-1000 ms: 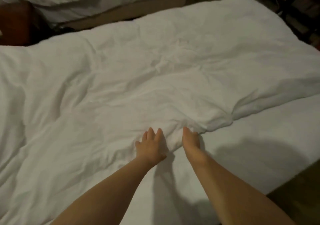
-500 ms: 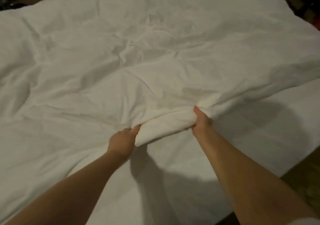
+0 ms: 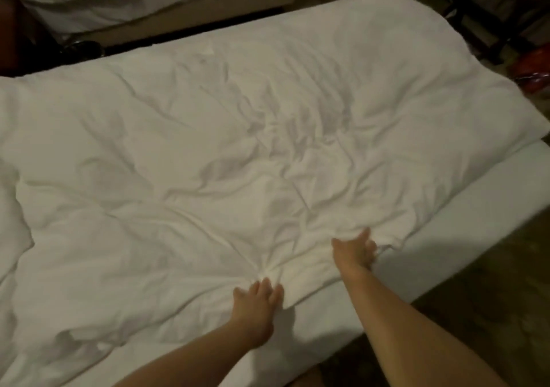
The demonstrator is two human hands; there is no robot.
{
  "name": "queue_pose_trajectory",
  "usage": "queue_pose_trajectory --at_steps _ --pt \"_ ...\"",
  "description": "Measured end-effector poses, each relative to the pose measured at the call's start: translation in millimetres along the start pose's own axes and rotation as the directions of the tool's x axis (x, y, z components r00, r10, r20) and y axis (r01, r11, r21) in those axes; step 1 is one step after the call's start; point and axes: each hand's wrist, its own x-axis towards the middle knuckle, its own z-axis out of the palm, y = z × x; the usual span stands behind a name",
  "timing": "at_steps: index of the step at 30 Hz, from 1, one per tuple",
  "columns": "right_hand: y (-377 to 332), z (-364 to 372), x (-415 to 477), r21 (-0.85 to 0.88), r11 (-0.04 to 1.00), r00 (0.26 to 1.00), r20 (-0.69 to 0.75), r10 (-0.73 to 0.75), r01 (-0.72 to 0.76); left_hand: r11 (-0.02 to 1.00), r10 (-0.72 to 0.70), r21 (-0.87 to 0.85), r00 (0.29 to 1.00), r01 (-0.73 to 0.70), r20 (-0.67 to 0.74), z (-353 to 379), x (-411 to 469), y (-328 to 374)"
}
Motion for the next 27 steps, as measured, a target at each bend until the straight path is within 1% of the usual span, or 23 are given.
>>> queue_pose_trajectory --at_steps 1,2,4,6,8,9,11,13,15,17,19,21,24,27 --pt "-1 10 -15 -0.100 0.990 0.995 0.010 -0.101 0.101 0.999 -0.036 -0.003 0.999 0.036 -0.014 -5 1 -7" --pt "-2 20 -31 -0.191 0.958 0.977 0.039 -0.209 0.213 0.997 -0.069 -0.027 0.997 0.068 -0.043 -6 2 -14" --pt "-3 40 -52 -0.313 0.866 0.920 0.117 -0.373 0.391 0.990 -0.134 -0.064 0.988 0.129 -0.081 -6 -2 -27" --pt "-9 53 -72 -0.369 0.774 0.857 0.197 -0.476 0.514 0.984 -0.172 -0.061 0.982 0.168 -0.071 -5 -11 -40" --pt "-18 63 -89 -0.376 0.699 0.793 0.261 -0.550 0.608 0.977 -0.214 -0.043 0.971 0.210 -0.105 0 -24 -54" --pt "-24 66 -98 -0.381 0.662 0.763 0.300 -0.572 0.646 0.970 -0.244 -0.050 0.963 0.239 -0.116 1 -33 -59" --pt "-38 71 -118 -0.390 0.586 0.704 0.361 -0.612 0.710 0.942 -0.330 -0.104 0.939 0.320 -0.094 7 -53 -69" --pt "-52 79 -148 -0.391 0.517 0.648 0.430 -0.629 0.761 0.893 -0.416 -0.201 0.909 0.403 -0.027 14 -78 -83" --pt "-62 96 -189 -0.366 0.441 0.573 0.516 -0.637 0.819 0.841 -0.488 -0.253 0.872 0.478 0.023 24 -113 -104" --pt "-67 117 -235 -0.322 0.360 0.483 0.585 -0.652 0.876 0.784 -0.569 -0.279 0.822 0.554 0.035 39 -154 -133" --pt "-67 137 -275 -0.288 0.295 0.412 0.625 -0.663 0.911 0.707 -0.657 -0.308 0.752 0.637 0.049 56 -196 -164" --pt "-61 156 -308 -0.287 0.245 0.376 0.645 -0.666 0.926 0.643 -0.723 -0.319 0.689 0.696 0.046 76 -234 -194" --pt "-44 187 -348 -0.318 0.178 0.354 0.674 -0.648 0.931 0.570 -0.786 -0.339 0.617 0.748 0.041 112 -281 -226" --pt "-27 225 -388 -0.319 0.129 0.323 0.692 -0.646 0.939 0.457 -0.853 -0.393 0.518 0.798 0.060 149 -322 -257"
